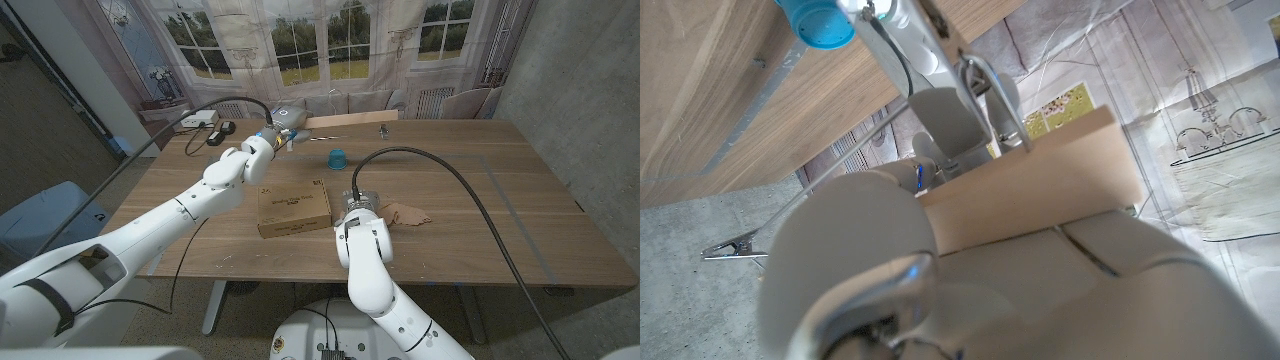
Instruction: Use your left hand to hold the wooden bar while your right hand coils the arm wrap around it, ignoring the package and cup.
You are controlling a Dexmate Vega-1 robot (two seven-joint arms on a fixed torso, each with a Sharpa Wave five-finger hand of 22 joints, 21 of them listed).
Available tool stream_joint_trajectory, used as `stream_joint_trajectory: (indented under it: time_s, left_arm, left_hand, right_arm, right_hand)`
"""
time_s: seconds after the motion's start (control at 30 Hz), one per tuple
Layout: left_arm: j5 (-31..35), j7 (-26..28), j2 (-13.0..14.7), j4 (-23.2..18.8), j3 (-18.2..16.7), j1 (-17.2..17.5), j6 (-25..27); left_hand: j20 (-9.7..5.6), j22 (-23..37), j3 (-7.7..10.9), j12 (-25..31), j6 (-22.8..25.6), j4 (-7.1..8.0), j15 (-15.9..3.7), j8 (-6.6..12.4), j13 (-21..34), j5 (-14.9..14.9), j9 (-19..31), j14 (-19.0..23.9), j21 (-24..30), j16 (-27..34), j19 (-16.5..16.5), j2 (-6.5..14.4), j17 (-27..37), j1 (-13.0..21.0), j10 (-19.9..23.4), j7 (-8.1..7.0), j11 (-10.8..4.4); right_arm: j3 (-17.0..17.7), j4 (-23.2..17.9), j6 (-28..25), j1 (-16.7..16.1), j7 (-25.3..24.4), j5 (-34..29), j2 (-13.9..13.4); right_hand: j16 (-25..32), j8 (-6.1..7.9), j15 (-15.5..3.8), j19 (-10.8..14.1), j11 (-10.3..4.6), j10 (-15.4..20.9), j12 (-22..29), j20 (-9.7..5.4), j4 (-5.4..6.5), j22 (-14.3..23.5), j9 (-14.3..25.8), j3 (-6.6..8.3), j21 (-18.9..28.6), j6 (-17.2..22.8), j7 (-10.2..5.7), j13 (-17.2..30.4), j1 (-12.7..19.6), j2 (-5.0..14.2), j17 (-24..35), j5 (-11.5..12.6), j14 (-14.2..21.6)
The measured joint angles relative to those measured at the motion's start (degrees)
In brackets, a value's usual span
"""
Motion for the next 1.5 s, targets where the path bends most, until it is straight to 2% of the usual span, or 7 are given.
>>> stream_joint_trajectory:
  time_s: [0.5,0.6,0.93,1.03,1.23,1.33,1.5]
  left_arm:
    - [-0.2,0.4,0.0,0.6,0.0,-0.3,-0.3]
    - [-0.4,0.6,0.0,0.8,0.1,-0.4,-0.5]
    - [-0.5,0.9,-0.1,1.2,0.3,-0.8,-0.9]
    - [-0.5,0.9,-0.2,1.3,0.3,-0.9,-0.9]
    - [-0.4,0.9,-0.3,1.3,0.5,-1.1,-0.9]
    - [-0.3,0.9,-0.4,1.3,0.6,-1.2,-0.9]
    - [0.0,0.6,-0.5,1.4,0.8,-1.4,-0.9]
  left_hand:
    - [-0.11,-0.5,0.23,0.4,-0.3,-0.10,0.00,0.22,0.6,0.0,-0.3,0.0,0.6,0.0,-0.1,0.2,0.0,-0.6,-0.1,0.30,0.09]
    - [-0.11,-0.8,0.46,0.6,-0.3,0.13,0.00,0.43,0.6,0.0,-0.3,0.0,0.6,0.4,-0.1,0.1,0.0,-0.6,-0.1,0.30,0.09]
    - [-0.02,-1.1,0.69,0.8,-0.3,-0.10,-0.27,0.65,0.5,-0.4,-0.5,-0.4,1.1,0.6,-0.6,0.1,0.0,-1.0,-0.1,0.32,0.10]
    - [-0.01,-1.3,0.87,0.8,-0.3,0.08,-0.01,0.65,0.3,-0.4,-0.5,-0.6,1.4,0.8,-0.6,0.0,0.0,-1.1,-0.1,0.32,0.10]
    - [-0.01,-1.6,1.20,0.8,-0.3,-0.06,-0.01,0.66,0.1,-0.4,-0.5,-0.6,1.5,0.8,-0.6,-0.1,0.0,-1.2,-0.1,0.32,0.10]
    - [-0.01,-1.8,1.20,0.8,-0.3,-0.06,-0.01,0.66,0.2,-0.4,-0.5,-0.6,1.5,0.8,-0.6,-0.1,0.0,-1.2,-0.2,0.31,-0.02]
    - [-0.01,-1.9,1.20,0.8,-0.3,-0.06,-0.01,0.66,-0.2,-0.4,-0.6,-0.6,1.9,0.8,-0.6,-0.1,0.0,-1.2,-0.4,0.31,-0.03]
  right_arm:
    - [0.1,4.0,1.0,3.5,5.9,-1.0,1.6]
    - [-0.1,4.7,1.1,4.3,7.3,-1.2,1.7]
    - [-0.5,5.6,1.1,5.6,8.5,-0.7,1.3]
    - [-0.7,5.7,0.9,5.9,8.6,-0.1,1.0]
    - [-0.9,5.9,0.4,6.3,7.6,0.7,0.5]
    - [-1.0,6.0,0.0,6.4,6.9,1.1,0.2]
    - [-1.0,5.8,-1.3,5.9,4.1,2.8,-0.5]
  right_hand:
    - [0.4,0.41,-0.21,0.3,0.42,0.4,0.4,-0.30,0.00,0.0,0.0,0.00,0.2,-0.3,0.34,0.3,1.6,0.13,0.0,1.0,0.7]
    - [1.3,0.64,-0.47,1.4,0.00,1.5,0.8,-0.68,0.41,0.0,0.0,0.05,0.5,0.1,0.52,0.3,2.2,0.37,0.3,1.3,2.2]
    - [5.6,2.10,-0.61,7.9,-0.67,7.8,3.3,-2.93,1.65,0.4,0.3,-1.19,2.8,5.7,1.49,0.9,4.2,2.50,2.6,2.7,10.4]
    - [8.2,2.99,-0.67,10.2,-1.02,11.8,5.0,-3.82,1.86,0.6,0.3,-1.47,3.6,8.8,1.19,1.4,5.1,3.39,4.4,2.9,14.6]
    - [13.9,4.35,-0.86,14.2,-0.32,20.5,10.0,-5.05,1.26,1.0,0.3,-3.19,5.5,16.2,0.39,2.9,7.4,4.19,9.4,3.6,22.4]
    - [17.8,4.90,-1.01,16.0,1.86,23.0,13.8,-5.47,1.00,1.4,0.4,-4.37,6.6,19.7,1.98,4.3,8.6,3.86,13.2,3.6,26.5]
    - [27.7,7.64,-1.55,19.9,5.83,27.0,21.9,-5.68,0.90,2.7,1.7,-7.05,10.0,25.9,8.20,6.4,10.4,2.09,22.9,3.1,35.3]
